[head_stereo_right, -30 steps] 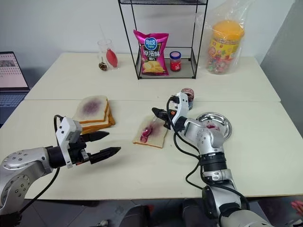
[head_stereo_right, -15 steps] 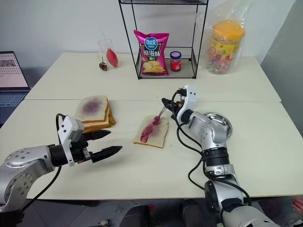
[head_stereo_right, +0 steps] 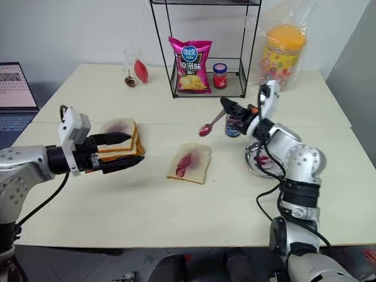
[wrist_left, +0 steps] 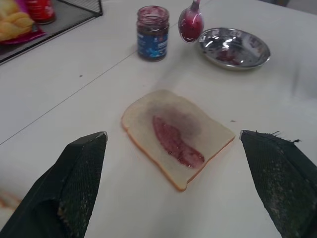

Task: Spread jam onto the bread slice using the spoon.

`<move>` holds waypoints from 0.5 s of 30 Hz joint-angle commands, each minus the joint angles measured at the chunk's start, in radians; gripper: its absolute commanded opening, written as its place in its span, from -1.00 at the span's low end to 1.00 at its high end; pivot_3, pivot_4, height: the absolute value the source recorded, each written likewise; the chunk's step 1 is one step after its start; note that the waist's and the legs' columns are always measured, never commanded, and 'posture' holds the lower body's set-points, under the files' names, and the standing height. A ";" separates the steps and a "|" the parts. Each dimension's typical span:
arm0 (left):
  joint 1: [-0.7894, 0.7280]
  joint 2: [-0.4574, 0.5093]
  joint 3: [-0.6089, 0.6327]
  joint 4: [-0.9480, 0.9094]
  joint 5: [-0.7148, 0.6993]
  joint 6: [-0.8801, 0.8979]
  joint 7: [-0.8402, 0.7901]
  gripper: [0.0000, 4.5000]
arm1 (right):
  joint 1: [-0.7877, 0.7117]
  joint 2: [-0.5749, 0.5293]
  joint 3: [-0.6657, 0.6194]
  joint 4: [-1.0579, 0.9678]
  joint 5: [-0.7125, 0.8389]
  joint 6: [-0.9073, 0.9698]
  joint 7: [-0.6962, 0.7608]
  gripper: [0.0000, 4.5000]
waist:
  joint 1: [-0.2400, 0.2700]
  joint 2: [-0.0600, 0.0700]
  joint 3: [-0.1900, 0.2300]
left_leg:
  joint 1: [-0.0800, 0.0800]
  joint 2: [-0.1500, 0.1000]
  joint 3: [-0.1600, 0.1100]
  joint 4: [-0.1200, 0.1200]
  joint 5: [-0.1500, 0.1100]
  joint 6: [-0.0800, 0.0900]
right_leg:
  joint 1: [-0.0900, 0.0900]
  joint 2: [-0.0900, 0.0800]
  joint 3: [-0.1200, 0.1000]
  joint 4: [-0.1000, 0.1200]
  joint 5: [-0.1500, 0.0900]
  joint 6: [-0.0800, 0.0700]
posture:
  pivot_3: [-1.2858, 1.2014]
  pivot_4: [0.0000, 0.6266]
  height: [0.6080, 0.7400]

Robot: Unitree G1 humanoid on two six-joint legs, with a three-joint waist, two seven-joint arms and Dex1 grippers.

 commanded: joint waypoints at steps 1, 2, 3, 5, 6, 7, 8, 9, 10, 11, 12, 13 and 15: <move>-0.158 -0.048 -0.123 0.043 0.041 -0.047 -0.072 1.00 | 0.045 -0.090 -0.117 -0.128 0.047 0.013 -0.082 -0.99 | 0.006 0.000 0.000 | 0.000 0.000 -0.001 0.000 0.000 0.000 | 0.000 0.000 -0.001 0.000 0.000 0.000 | 0.03 -0.52 1.00; -0.182 -0.061 -0.155 0.052 0.055 -0.059 -0.091 1.00 | 0.060 -0.105 -0.133 -0.139 0.050 0.011 -0.097 -0.99 | 0.011 0.000 0.000 | 0.000 0.000 0.000 0.000 0.000 0.000 | 0.000 0.000 0.000 0.000 0.000 0.000 | 0.03 -0.52 1.00; -0.210 -0.085 -0.202 0.070 0.083 -0.083 -0.110 1.00 | 0.090 -0.124 -0.154 -0.150 0.046 0.003 -0.111 -0.99 | 0.013 0.000 0.000 | 0.000 -0.001 0.001 0.000 0.000 0.000 | 0.000 0.000 0.001 0.000 0.000 0.000 | 0.03 -0.52 1.00; -0.246 -0.123 -0.272 0.102 0.133 -0.130 -0.138 1.00 | 0.139 -0.146 -0.179 -0.162 0.036 -0.014 -0.128 -0.99 | 0.018 0.000 0.000 | 0.000 -0.001 0.002 0.000 0.000 0.000 | 0.000 0.000 0.002 0.000 0.000 0.000 | 0.03 -0.52 1.00; -0.259 -0.142 -0.305 0.117 0.161 -0.159 -0.151 1.00 | 0.160 -0.150 -0.195 -0.165 0.033 -0.025 -0.140 -0.99 | 0.019 0.000 0.000 | 0.000 -0.001 0.002 0.000 0.000 0.000 | 0.000 0.000 0.002 0.000 0.000 0.000 | 0.03 -0.52 1.00; -0.267 -0.153 -0.323 0.129 0.179 -0.179 -0.162 1.00 | 0.172 -0.151 -0.202 -0.166 0.036 -0.033 -0.150 -0.99 | 0.016 0.000 0.000 | 0.000 -0.001 0.002 0.000 0.000 0.000 | 0.000 0.000 0.002 0.000 0.000 0.000 | 0.03 -0.52 1.00; -0.283 -0.183 -0.352 0.149 0.206 -0.210 -0.168 1.00 | 0.203 -0.153 -0.221 -0.162 0.027 -0.053 -0.159 -0.99 | 0.010 0.000 0.000 | 0.000 0.000 0.002 0.000 0.000 0.000 | 0.000 0.000 0.003 0.000 0.000 0.000 | 0.03 -0.52 1.00; -0.305 -0.222 -0.384 0.174 0.235 -0.242 -0.163 1.00 | 0.240 -0.151 -0.246 -0.153 0.021 -0.074 -0.165 -0.99 | 0.008 0.000 0.000 | 0.000 0.000 0.002 0.000 0.000 0.000 | -0.001 0.001 0.003 0.001 0.000 0.000 | 0.03 -0.52 1.00; -0.321 -0.251 -0.405 0.193 0.257 -0.265 -0.161 1.00 | 0.266 -0.150 -0.262 -0.146 0.018 -0.090 -0.169 -0.99 | 0.013 0.000 0.000 | 0.001 0.000 0.002 0.000 0.000 0.000 | -0.001 0.001 0.003 0.001 0.000 0.000 | 0.03 -0.52 1.00; -0.338 -0.281 -0.414 0.211 0.263 -0.273 -0.162 1.00 | 0.290 -0.145 -0.273 -0.134 0.017 -0.108 -0.168 -0.99 | 0.017 0.000 0.000 | 0.001 0.000 0.001 0.000 0.000 0.000 | 0.000 0.001 0.002 0.001 0.000 0.000 | 0.03 -0.52 1.00; -0.347 -0.298 -0.415 0.223 0.265 -0.276 -0.166 1.00 | 0.303 -0.142 -0.276 -0.126 0.020 -0.120 -0.167 -0.99 | 0.017 0.001 0.000 | 0.001 0.000 0.001 0.000 0.000 0.000 | 0.000 0.001 0.002 0.001 0.000 0.000 | 0.03 -0.52 1.00; -0.356 -0.312 -0.420 0.236 0.271 -0.287 -0.175 1.00 | 0.313 -0.135 -0.282 -0.111 0.026 -0.133 -0.168 -0.99 | 0.016 0.001 0.000 | 0.001 -0.001 0.002 0.000 0.000 0.000 | 0.000 0.001 0.003 0.001 0.000 0.001 | 0.03 -0.52 1.00; -0.369 -0.335 -0.434 0.260 0.289 -0.312 -0.193 1.00 | 0.329 -0.123 -0.290 -0.076 0.039 -0.155 -0.161 -0.99 | 0.011 0.001 0.000 | 0.001 -0.001 0.002 0.000 0.000 0.000 | 0.000 0.001 0.004 0.001 0.000 0.001 | 0.03 -0.52 1.00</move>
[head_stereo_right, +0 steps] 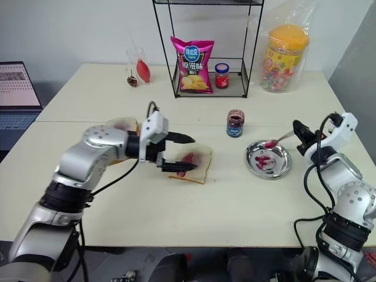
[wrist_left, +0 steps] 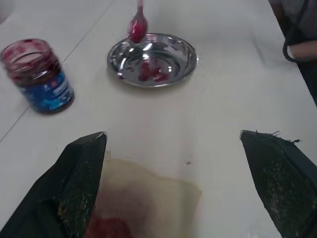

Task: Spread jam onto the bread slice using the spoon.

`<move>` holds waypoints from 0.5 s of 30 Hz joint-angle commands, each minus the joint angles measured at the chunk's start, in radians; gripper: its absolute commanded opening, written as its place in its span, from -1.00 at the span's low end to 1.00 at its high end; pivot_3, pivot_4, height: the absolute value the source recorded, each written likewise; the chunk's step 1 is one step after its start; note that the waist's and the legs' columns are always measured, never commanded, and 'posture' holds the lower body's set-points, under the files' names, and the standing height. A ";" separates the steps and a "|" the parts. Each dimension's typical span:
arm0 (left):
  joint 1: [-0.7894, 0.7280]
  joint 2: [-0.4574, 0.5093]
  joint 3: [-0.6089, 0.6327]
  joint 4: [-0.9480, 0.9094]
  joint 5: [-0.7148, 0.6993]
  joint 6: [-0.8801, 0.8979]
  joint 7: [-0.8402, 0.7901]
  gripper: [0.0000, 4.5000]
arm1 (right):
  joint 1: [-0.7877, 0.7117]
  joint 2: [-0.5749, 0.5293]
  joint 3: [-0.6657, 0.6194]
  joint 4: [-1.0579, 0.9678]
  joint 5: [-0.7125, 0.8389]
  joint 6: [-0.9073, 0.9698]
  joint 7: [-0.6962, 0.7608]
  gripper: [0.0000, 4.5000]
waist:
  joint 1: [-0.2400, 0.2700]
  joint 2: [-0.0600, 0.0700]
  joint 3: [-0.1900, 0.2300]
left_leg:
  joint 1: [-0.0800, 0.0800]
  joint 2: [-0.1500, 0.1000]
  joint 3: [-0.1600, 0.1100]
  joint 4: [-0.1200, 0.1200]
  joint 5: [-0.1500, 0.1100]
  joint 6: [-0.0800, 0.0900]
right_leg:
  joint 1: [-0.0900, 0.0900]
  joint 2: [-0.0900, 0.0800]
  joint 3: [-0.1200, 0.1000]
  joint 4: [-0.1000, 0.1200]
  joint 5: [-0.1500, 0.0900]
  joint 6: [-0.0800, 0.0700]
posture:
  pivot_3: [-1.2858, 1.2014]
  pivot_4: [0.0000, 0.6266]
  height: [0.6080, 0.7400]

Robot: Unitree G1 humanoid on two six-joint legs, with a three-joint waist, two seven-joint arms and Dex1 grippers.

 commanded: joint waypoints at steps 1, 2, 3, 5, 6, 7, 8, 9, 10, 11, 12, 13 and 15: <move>-0.040 -0.025 -0.010 0.027 0.032 -0.056 -0.035 1.00 | 0.013 0.011 -0.032 0.025 0.025 -0.066 0.009 -0.99 | -0.006 0.000 0.000 | 0.000 0.000 0.000 0.000 0.000 0.000 | 0.000 0.000 0.001 0.000 0.000 0.000 | 0.03 -0.52 1.00; -0.044 -0.035 -0.013 0.039 0.040 -0.064 -0.035 1.00 | 0.024 0.009 -0.022 0.036 0.026 -0.071 0.031 -0.99 | -0.008 0.000 0.000 | 0.001 0.000 0.000 0.000 0.000 0.000 | 0.000 0.000 0.001 0.000 0.000 0.000 | 0.03 -0.52 1.00; -0.045 -0.043 -0.014 0.047 0.045 -0.068 -0.037 1.00 | 0.032 0.007 -0.017 0.054 0.022 -0.082 0.046 -0.99 | -0.009 0.000 0.000 | 0.001 0.000 0.000 0.000 0.000 0.000 | 0.000 0.000 0.001 0.000 0.000 0.000 | 0.03 -0.52 1.00; -0.047 -0.055 -0.013 0.057 0.055 -0.075 -0.042 1.00 | 0.041 0.003 -0.012 0.077 0.017 -0.099 0.061 -0.99 | -0.010 0.000 0.000 | 0.001 0.000 -0.001 0.000 0.000 0.000 | 0.001 0.000 0.000 0.001 0.000 0.000 | 0.03 -0.52 1.00; -0.042 -0.058 -0.014 0.056 0.061 -0.079 -0.044 1.00 | 0.041 0.000 -0.018 0.108 0.020 -0.107 0.074 -0.99 | -0.009 0.000 0.000 | 0.001 0.000 -0.001 0.000 0.000 0.000 | 0.001 0.000 0.000 0.001 0.000 0.000 | 0.03 -0.52 1.00; -0.036 -0.059 -0.012 0.050 0.062 -0.077 -0.045 1.00 | 0.045 -0.005 -0.019 0.130 0.021 -0.111 0.088 -0.99 | -0.009 0.000 0.000 | 0.001 0.000 -0.001 0.000 0.000 0.000 | 0.001 0.000 0.000 0.000 0.000 0.000 | 0.03 -0.52 1.00; -0.031 -0.060 -0.010 0.045 0.064 -0.075 -0.046 1.00 | 0.048 -0.009 -0.018 0.146 0.023 -0.114 0.099 -0.99 | -0.009 0.000 0.000 | 0.001 0.000 -0.001 0.000 0.000 0.000 | 0.001 0.000 0.000 0.000 0.000 0.000 | 0.03 -0.52 1.00; -0.026 -0.060 -0.008 0.040 0.065 -0.073 -0.047 1.00 | 0.049 -0.010 -0.021 0.162 0.034 -0.113 0.111 -0.99 | -0.009 0.000 0.000 | 0.001 0.000 0.000 0.000 0.000 0.000 | 0.001 0.000 0.000 0.000 0.000 0.000 | 0.03 -0.52 1.00; -0.023 -0.059 -0.005 0.038 0.066 -0.071 -0.049 1.00 | 0.047 -0.011 -0.022 0.175 0.039 -0.114 0.119 -0.99 | -0.009 0.000 0.000 | 0.001 0.000 0.000 0.000 0.000 0.000 | 0.001 0.000 0.000 0.000 0.000 0.000 | 0.03 -0.52 1.00; -0.019 -0.057 -0.003 0.032 0.066 -0.069 -0.049 1.00 | 0.048 -0.012 -0.023 0.181 0.044 -0.116 0.124 -0.99 | -0.010 0.000 0.000 | 0.001 0.000 0.000 0.000 0.000 0.000 | 0.001 0.000 0.000 0.000 0.000 0.000 | 0.03 -0.52 1.00; -0.015 -0.054 -0.002 0.029 0.068 -0.069 -0.050 1.00 | 0.051 -0.018 -0.017 0.192 0.040 -0.117 0.135 -0.99 | -0.010 0.000 0.000 | 0.001 0.000 0.000 0.000 0.000 0.000 | 0.002 0.000 0.000 0.000 0.000 0.000 | 0.03 -0.52 1.00; -0.012 -0.052 0.000 0.026 0.069 -0.068 -0.050 1.00 | 0.052 -0.027 -0.007 0.207 0.032 -0.120 0.150 -0.99 | -0.010 0.000 0.000 | 0.002 0.000 -0.001 0.000 0.000 0.000 | 0.002 0.000 0.000 0.000 0.000 0.000 | 0.03 -0.52 1.00; -0.003 -0.046 0.002 0.015 0.068 -0.064 -0.050 1.00 | 0.055 -0.038 0.005 0.224 0.032 -0.115 0.176 -0.99 | -0.010 0.000 0.000 | 0.003 0.000 -0.001 0.000 0.000 0.000 | 0.003 0.000 0.000 0.000 0.000 0.000 | 0.03 -0.52 1.00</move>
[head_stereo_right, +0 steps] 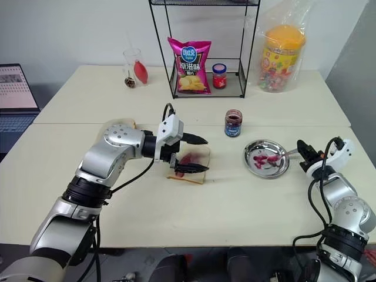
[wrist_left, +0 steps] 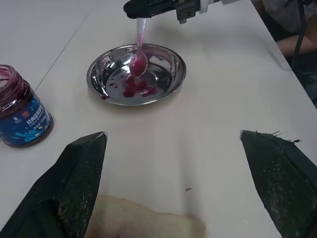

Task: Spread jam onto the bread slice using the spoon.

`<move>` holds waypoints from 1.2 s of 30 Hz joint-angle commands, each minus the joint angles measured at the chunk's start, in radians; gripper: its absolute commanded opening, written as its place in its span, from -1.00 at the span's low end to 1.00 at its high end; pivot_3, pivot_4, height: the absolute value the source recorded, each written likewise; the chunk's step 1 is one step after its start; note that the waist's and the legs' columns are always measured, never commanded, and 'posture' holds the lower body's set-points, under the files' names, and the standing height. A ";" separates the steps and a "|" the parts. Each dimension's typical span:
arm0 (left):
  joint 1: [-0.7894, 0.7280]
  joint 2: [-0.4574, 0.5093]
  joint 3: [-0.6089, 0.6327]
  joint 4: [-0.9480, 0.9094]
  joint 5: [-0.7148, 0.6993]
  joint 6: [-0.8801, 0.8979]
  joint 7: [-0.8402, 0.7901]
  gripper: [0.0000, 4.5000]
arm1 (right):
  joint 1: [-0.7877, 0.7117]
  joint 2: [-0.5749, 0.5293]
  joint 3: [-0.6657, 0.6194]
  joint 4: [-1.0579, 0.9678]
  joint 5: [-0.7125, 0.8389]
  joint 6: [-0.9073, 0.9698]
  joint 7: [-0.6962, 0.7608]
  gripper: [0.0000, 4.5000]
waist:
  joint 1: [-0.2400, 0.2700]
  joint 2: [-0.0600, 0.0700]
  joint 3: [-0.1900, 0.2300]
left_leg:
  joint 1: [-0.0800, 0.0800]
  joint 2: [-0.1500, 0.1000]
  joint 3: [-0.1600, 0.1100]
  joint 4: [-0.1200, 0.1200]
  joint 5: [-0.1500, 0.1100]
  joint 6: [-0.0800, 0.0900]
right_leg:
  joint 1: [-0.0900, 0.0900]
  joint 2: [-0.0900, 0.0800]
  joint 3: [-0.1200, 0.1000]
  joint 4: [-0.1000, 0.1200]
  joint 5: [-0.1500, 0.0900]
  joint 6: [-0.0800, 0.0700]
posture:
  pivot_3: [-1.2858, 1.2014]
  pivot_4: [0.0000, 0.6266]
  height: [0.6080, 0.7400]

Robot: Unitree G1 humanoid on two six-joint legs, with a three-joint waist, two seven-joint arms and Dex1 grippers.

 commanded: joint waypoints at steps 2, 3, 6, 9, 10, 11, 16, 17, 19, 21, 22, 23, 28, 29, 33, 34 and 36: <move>0.007 0.015 0.020 -0.049 0.002 0.000 -0.008 1.00 | -0.001 -0.035 0.015 0.023 0.013 -0.013 0.056 -0.89 | 0.000 0.000 0.000 | 0.001 0.000 0.000 0.000 0.000 0.000 | 0.001 0.000 0.000 0.000 0.000 0.000 | 0.03 -0.52 1.00; 0.009 0.015 0.020 -0.051 0.002 0.001 -0.007 1.00 | -0.002 -0.038 0.016 0.028 0.011 -0.018 0.058 -0.79 | 0.000 0.000 0.000 | 0.002 0.000 0.000 0.000 0.000 0.000 | 0.002 0.000 0.000 0.000 0.000 0.000 | 0.03 -0.52 1.00; 0.013 0.016 0.020 -0.056 0.002 0.001 -0.004 1.00 | -0.007 -0.051 0.019 0.051 0.000 -0.030 0.068 -0.54 | 0.000 0.000 0.000 | 0.002 0.000 0.000 0.000 0.000 0.000 | 0.002 0.000 0.000 0.000 0.000 0.000 | 0.03 -0.52 1.00; 0.016 0.015 0.020 -0.063 0.000 0.003 -0.003 1.00 | -0.004 -0.058 0.029 0.052 -0.002 -0.029 0.076 -0.28 | 0.000 0.000 0.000 | 0.002 0.000 0.000 0.000 0.000 0.000 | 0.002 0.000 0.001 0.000 0.000 0.000 | 0.03 -0.52 1.00; 0.015 0.014 0.019 -0.062 0.001 0.003 -0.003 1.00 | -0.005 -0.061 0.035 0.055 -0.007 -0.033 0.078 -0.19 | 0.000 0.000 0.000 | 0.002 0.000 0.000 0.000 0.000 0.000 | 0.002 0.000 0.001 0.000 0.000 0.000 | 0.03 -0.52 1.00; 0.015 0.012 0.019 -0.062 0.001 0.003 -0.003 1.00 | -0.007 -0.063 0.039 0.060 -0.011 -0.036 0.080 -0.10 | 0.000 0.000 0.000 | 0.002 0.000 0.000 0.000 0.000 0.000 | 0.002 0.000 0.000 0.000 0.000 0.000 | 0.03 -0.52 1.00; 0.016 0.011 0.017 -0.066 -0.001 0.003 -0.004 1.00 | -0.008 -0.070 0.053 0.071 -0.013 -0.047 0.089 0.42 | 0.000 0.000 0.000 | 0.002 0.000 0.000 0.000 0.000 0.000 | 0.002 0.000 0.000 0.000 0.000 0.000 | 0.03 -0.52 1.00; 0.016 0.011 0.017 -0.066 -0.001 0.003 -0.005 1.00 | -0.007 -0.073 0.056 0.072 -0.015 -0.047 0.092 0.46 | 0.000 0.000 0.000 | 0.002 0.000 0.000 0.000 0.000 0.000 | 0.002 0.000 0.000 0.000 0.000 0.000 | 0.03 -0.52 1.00; 0.016 0.010 0.017 -0.066 0.000 0.002 -0.005 1.00 | -0.008 -0.081 0.059 0.074 -0.017 -0.047 0.098 0.69 | 0.000 0.000 0.000 | 0.002 0.000 0.000 0.000 0.000 0.000 | 0.002 0.000 0.000 0.000 0.000 0.000 | 0.03 -0.52 1.00; 0.015 0.009 0.018 -0.065 0.000 0.001 -0.004 1.00 | -0.013 -0.090 0.064 0.077 -0.018 -0.047 0.104 0.89 | 0.000 0.000 0.000 | 0.002 0.000 0.000 0.000 0.000 0.000 | 0.002 0.000 0.000 0.000 0.000 0.000 | 0.03 -0.52 1.00; 0.016 0.009 0.018 -0.065 0.000 -0.001 -0.004 1.00 | -0.014 -0.091 0.066 0.076 -0.018 -0.047 0.105 1.00 | 0.000 0.000 0.000 | 0.002 0.000 0.000 0.000 0.000 0.000 | 0.002 0.000 0.000 0.000 0.000 0.000 | 0.03 -0.52 1.00; 0.017 0.009 0.018 -0.066 0.000 -0.002 -0.004 1.00 | -0.014 -0.093 0.069 0.076 -0.019 -0.048 0.108 1.00 | 0.000 0.000 0.000 | 0.002 0.000 0.000 0.000 0.000 0.000 | 0.002 0.000 0.000 0.000 0.000 0.000 | 0.03 -0.52 1.00; 0.017 0.007 0.019 -0.066 0.000 -0.004 -0.002 1.00 | -0.012 -0.105 0.083 0.087 -0.031 -0.059 0.120 1.00 | 0.000 0.000 0.000 | 0.002 0.000 0.000 0.000 0.000 0.000 | 0.002 0.000 0.000 0.000 0.000 0.000 | 0.03 -0.52 1.00; 0.016 0.007 0.019 -0.066 0.000 -0.003 -0.001 1.00 | -0.012 -0.108 0.085 0.091 -0.033 -0.061 0.121 1.00 | 0.000 0.000 0.000 | 0.002 0.000 0.000 0.000 0.000 0.000 | 0.002 0.000 0.000 0.000 0.000 0.000 | 0.03 -0.52 1.00; 0.015 0.013 0.024 -0.062 0.003 -0.003 0.002 1.00 | -0.014 -0.127 0.085 0.108 -0.053 -0.073 0.124 1.00 | 0.000 0.000 0.000 | 0.002 0.000 0.000 0.000 0.000 0.000 | 0.002 0.000 0.000 0.000 0.000 0.000 | 0.03 -0.52 1.00; 0.015 0.016 0.026 -0.061 0.004 -0.003 0.003 1.00 | -0.014 -0.135 0.083 0.116 -0.061 -0.077 0.126 1.00 | 0.000 0.000 0.000 | 0.002 0.000 0.000 0.000 0.000 0.000 | 0.002 0.000 0.000 0.000 0.000 0.000 | 0.03 -0.52 1.00; 0.019 0.043 0.046 -0.058 0.004 0.001 0.002 1.00 | -0.017 -0.170 0.064 0.130 -0.083 -0.089 0.110 1.00 | 0.000 0.000 0.000 | 0.002 0.000 0.000 0.000 0.000 0.000 | 0.002 0.000 0.000 0.000 0.000 0.000 | 0.03 -0.52 1.00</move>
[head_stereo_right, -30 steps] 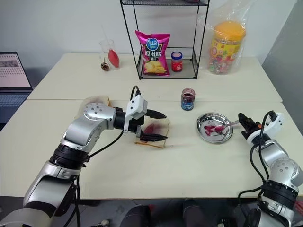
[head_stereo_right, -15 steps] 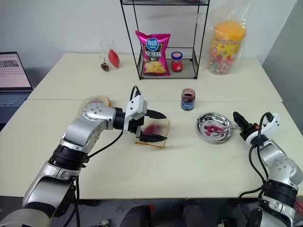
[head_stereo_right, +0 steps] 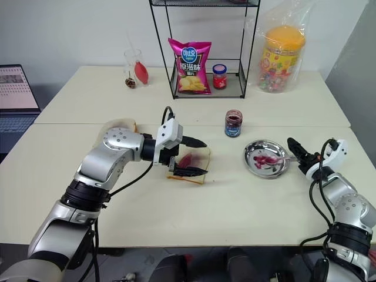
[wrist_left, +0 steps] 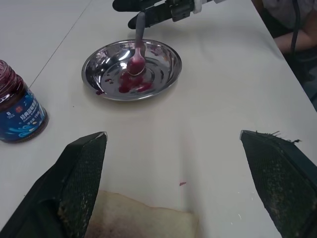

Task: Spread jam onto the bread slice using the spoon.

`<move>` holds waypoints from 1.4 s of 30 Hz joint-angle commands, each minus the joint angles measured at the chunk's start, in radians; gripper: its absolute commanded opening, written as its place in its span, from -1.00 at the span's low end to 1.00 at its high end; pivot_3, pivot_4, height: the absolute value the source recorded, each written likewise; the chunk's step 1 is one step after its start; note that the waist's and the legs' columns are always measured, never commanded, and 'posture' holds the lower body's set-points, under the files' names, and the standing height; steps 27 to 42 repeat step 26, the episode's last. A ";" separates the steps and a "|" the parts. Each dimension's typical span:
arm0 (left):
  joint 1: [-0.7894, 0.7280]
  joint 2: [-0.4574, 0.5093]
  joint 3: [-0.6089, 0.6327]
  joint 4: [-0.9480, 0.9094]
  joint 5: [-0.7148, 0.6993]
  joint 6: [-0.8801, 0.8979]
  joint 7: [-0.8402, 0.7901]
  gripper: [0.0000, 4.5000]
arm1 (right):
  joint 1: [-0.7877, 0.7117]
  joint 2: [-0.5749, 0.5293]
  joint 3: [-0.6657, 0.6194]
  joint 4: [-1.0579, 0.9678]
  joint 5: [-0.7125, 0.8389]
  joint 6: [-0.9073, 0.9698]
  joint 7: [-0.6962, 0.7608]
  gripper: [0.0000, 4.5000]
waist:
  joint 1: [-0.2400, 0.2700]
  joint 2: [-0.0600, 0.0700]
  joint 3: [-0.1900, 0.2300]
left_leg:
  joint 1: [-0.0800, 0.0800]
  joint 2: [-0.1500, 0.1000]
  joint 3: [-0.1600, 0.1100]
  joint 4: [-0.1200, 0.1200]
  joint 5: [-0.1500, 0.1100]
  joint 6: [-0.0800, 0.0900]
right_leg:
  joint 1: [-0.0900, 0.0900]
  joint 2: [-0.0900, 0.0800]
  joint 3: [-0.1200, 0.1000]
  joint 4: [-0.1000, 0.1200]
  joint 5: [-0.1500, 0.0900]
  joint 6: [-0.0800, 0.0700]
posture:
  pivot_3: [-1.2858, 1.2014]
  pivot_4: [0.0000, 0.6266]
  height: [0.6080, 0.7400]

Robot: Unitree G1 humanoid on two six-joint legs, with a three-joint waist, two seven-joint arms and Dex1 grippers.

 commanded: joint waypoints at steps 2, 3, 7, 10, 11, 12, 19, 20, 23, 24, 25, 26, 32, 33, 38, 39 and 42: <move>0.000 0.053 0.063 -0.022 -0.005 0.003 -0.003 1.00 | -0.024 -0.084 -0.044 0.014 -0.040 -0.043 -0.014 1.00 | 0.000 0.000 0.000 | 0.000 0.000 0.000 0.000 0.000 0.000 | 0.000 0.000 0.000 0.000 0.000 0.000 | 0.03 -0.52 1.00; 0.005 0.070 0.079 -0.020 -0.014 0.009 -0.004 1.00 | -0.029 -0.105 -0.050 0.013 -0.042 -0.040 -0.012 1.00 | -0.001 0.000 0.000 | 0.000 0.000 0.000 0.000 0.000 0.000 | 0.000 0.000 0.000 0.000 0.000 0.000 | 0.03 -0.52 1.00; 0.032 0.155 0.157 -0.020 -0.044 0.050 -0.012 1.00 | -0.034 -0.228 -0.004 -0.052 -0.072 -0.024 0.066 1.00 | -0.006 0.000 0.000 | 0.001 0.000 0.000 0.000 0.000 0.000 | 0.000 0.000 0.000 0.000 0.000 0.000 | 0.03 -0.52 1.00; 0.050 0.201 0.207 -0.030 -0.066 0.083 -0.011 1.00 | -0.009 -0.330 0.086 -0.134 -0.112 -0.037 0.200 1.00 | -0.009 0.002 0.001 | 0.001 0.000 0.001 0.000 0.000 0.000 | 0.000 0.000 0.001 0.000 0.000 0.000 | 0.03 -0.52 1.00; 0.052 0.208 0.214 -0.032 -0.068 0.087 -0.008 1.00 | -0.004 -0.347 0.101 -0.146 -0.119 -0.042 0.226 1.00 | -0.009 0.001 0.001 | 0.001 0.000 0.001 0.000 0.000 0.000 | 0.000 0.000 0.001 0.000 0.000 0.000 | 0.03 -0.52 1.00; 0.063 0.233 0.229 -0.025 -0.058 0.091 -0.002 1.00 | 0.020 -0.405 0.146 -0.202 -0.141 -0.060 0.310 1.00 | -0.008 0.001 0.001 | 0.001 0.000 0.000 0.000 0.000 0.000 | 0.000 0.000 0.000 0.000 0.000 0.000 | 0.03 -0.52 1.00; 0.172 0.339 0.321 -0.079 -0.084 0.133 0.008 1.00 | 0.211 -0.676 0.258 -0.484 -0.113 -0.038 0.709 1.00 | -0.005 0.002 0.002 | 0.001 0.001 0.000 -0.001 0.000 0.000 | 0.001 0.000 -0.001 0.000 -0.001 0.000 | 0.03 -0.52 1.00; 0.190 0.347 0.331 -0.085 -0.081 0.130 0.012 1.00 | 0.216 -0.683 0.258 -0.497 -0.111 -0.034 0.720 1.00 | -0.005 0.001 0.002 | 0.001 0.001 -0.001 0.000 0.000 0.000 | 0.001 0.000 -0.001 0.000 -0.001 0.000 | 0.03 -0.52 1.00; 0.214 0.350 0.349 -0.106 -0.088 0.135 0.018 1.00 | 0.212 -0.672 0.250 -0.503 -0.102 -0.015 0.730 1.00 | -0.004 0.001 0.002 | 0.001 0.000 0.000 0.002 0.000 0.000 | 0.001 -0.001 -0.001 0.000 0.000 0.001 | 0.03 -0.52 1.00; 0.216 0.347 0.352 -0.114 -0.095 0.142 0.021 1.00 | 0.206 -0.663 0.247 -0.495 -0.102 -0.010 0.722 1.00 | -0.003 0.001 0.002 | 0.001 0.000 0.000 0.004 0.000 0.000 | 0.002 -0.001 -0.001 0.000 0.000 0.001 | 0.03 -0.52 1.00; 0.217 0.343 0.355 -0.119 -0.097 0.141 0.028 1.00 | 0.203 -0.659 0.246 -0.487 -0.104 -0.010 0.720 1.00 | -0.003 0.001 0.002 | 0.001 0.000 0.000 0.006 0.000 0.000 | 0.002 -0.001 -0.001 0.000 0.001 0.002 | 0.03 -0.52 1.00; 0.217 0.341 0.356 -0.121 -0.098 0.140 0.034 1.00 | 0.201 -0.657 0.245 -0.483 -0.108 -0.010 0.720 1.00 | -0.003 0.001 0.002 | 0.001 0.000 0.000 0.007 0.000 0.000 | 0.003 -0.001 -0.001 0.000 0.001 0.002 | 0.03 -0.52 1.00; 0.217 0.341 0.356 -0.121 -0.098 0.140 0.034 1.00 | 0.201 -0.657 0.245 -0.483 -0.108 -0.010 0.720 1.00 | -0.003 0.001 0.002 | 0.001 0.000 0.000 0.007 0.000 0.000 | 0.003 -0.001 -0.001 0.000 0.001 0.002 | 0.03 -0.52 1.00; 0.217 0.341 0.356 -0.121 -0.098 0.140 0.034 1.00 | 0.201 -0.657 0.245 -0.483 -0.108 -0.010 0.720 1.00 | -0.003 0.001 0.002 | 0.001 0.000 0.000 0.007 0.000 0.000 | 0.003 -0.001 -0.001 0.000 0.001 0.002 | 0.03 -0.52 1.00; 0.217 0.341 0.356 -0.121 -0.098 0.140 0.034 1.00 | 0.201 -0.657 0.245 -0.483 -0.108 -0.010 0.720 1.00 | -0.003 0.001 0.002 | 0.001 0.000 0.000 0.007 0.000 0.000 | 0.003 -0.001 -0.001 0.000 0.001 0.002 | 0.03 -0.52 1.00; 0.217 0.341 0.356 -0.121 -0.098 0.140 0.034 1.00 | 0.201 -0.657 0.245 -0.483 -0.108 -0.010 0.720 1.00 | -0.003 0.001 0.002 | 0.001 0.000 0.000 0.007 0.000 0.000 | 0.003 -0.001 -0.001 0.000 0.001 0.002 | 0.03 -0.52 1.00; 0.217 0.341 0.356 -0.121 -0.098 0.140 0.034 1.00 | 0.201 -0.657 0.245 -0.483 -0.108 -0.010 0.720 1.00 | -0.003 0.001 0.002 | 0.001 0.000 0.000 0.007 0.000 0.000 | 0.003 -0.001 -0.001 0.000 0.001 0.002 | 0.03 -0.52 1.00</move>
